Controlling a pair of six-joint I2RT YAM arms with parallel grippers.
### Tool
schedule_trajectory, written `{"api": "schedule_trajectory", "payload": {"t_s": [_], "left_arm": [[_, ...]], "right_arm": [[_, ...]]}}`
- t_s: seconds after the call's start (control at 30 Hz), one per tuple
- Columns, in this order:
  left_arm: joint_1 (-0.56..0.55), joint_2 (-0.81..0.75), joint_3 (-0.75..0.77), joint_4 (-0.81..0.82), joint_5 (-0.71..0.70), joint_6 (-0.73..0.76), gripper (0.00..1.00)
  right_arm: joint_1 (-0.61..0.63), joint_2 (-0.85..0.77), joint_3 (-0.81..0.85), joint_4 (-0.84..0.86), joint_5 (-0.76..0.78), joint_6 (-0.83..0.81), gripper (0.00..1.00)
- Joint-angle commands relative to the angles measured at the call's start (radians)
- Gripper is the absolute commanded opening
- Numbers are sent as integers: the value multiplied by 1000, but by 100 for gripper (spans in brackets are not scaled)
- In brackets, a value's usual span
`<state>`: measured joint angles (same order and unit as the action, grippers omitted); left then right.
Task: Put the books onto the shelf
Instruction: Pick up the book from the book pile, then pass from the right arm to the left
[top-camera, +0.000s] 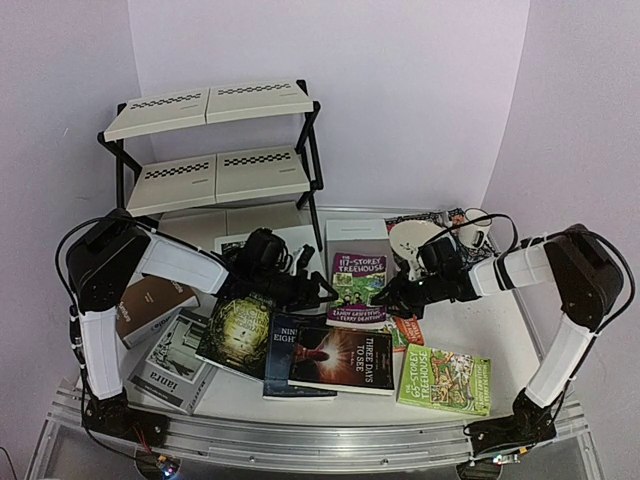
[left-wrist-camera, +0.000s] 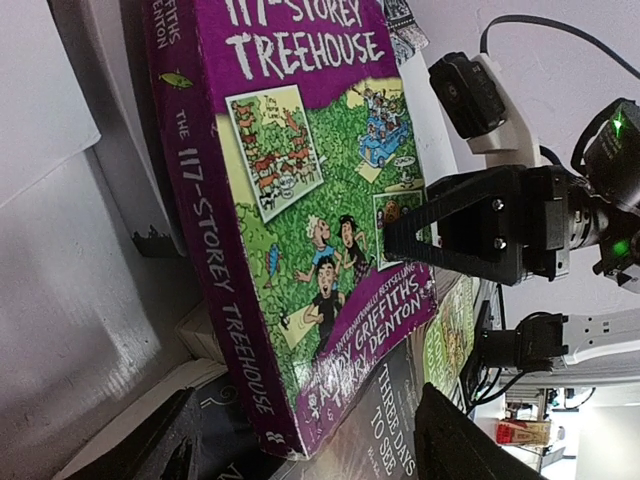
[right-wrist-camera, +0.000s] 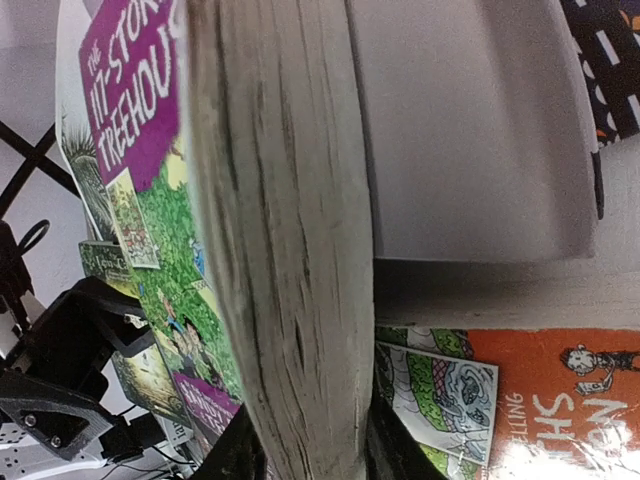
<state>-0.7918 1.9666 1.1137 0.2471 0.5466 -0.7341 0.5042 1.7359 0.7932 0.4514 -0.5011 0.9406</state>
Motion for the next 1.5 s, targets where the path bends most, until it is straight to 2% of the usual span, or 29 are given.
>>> {"api": "schedule_trajectory", "payload": {"t_s": [0.0, 0.13, 0.23, 0.53, 0.73, 0.9, 1.13, 1.37, 1.47], "left_arm": [[6, -26, 31, 35, -44, 1, 74], [15, -86, 2, 35, -74, 5, 75], [31, -131, -23, 35, -72, 1, 77], [53, -230, -56, 37, -21, -57, 85], [60, -258, -55, 59, 58, -111, 84], [59, -280, -92, 182, 130, -199, 79], [54, -282, -122, 271, 177, -269, 71], [41, -300, -136, 350, 197, -311, 72], [40, -297, -136, 360, 205, -322, 64]], "right_arm": [[0, -25, -16, 63, -11, 52, 25], [0, -92, -16, 61, -11, 67, 10], [0, -128, -1, 61, -35, 82, 4], [0, -235, 51, 57, -104, 75, 3], [4, -314, 101, 38, -169, 36, 0], [7, -380, 134, -8, -195, -17, 2], [8, -409, 158, -22, -241, -20, 2], [13, -421, 151, -22, -240, -19, 2], [17, -424, 146, -20, -231, -20, 3]]}}
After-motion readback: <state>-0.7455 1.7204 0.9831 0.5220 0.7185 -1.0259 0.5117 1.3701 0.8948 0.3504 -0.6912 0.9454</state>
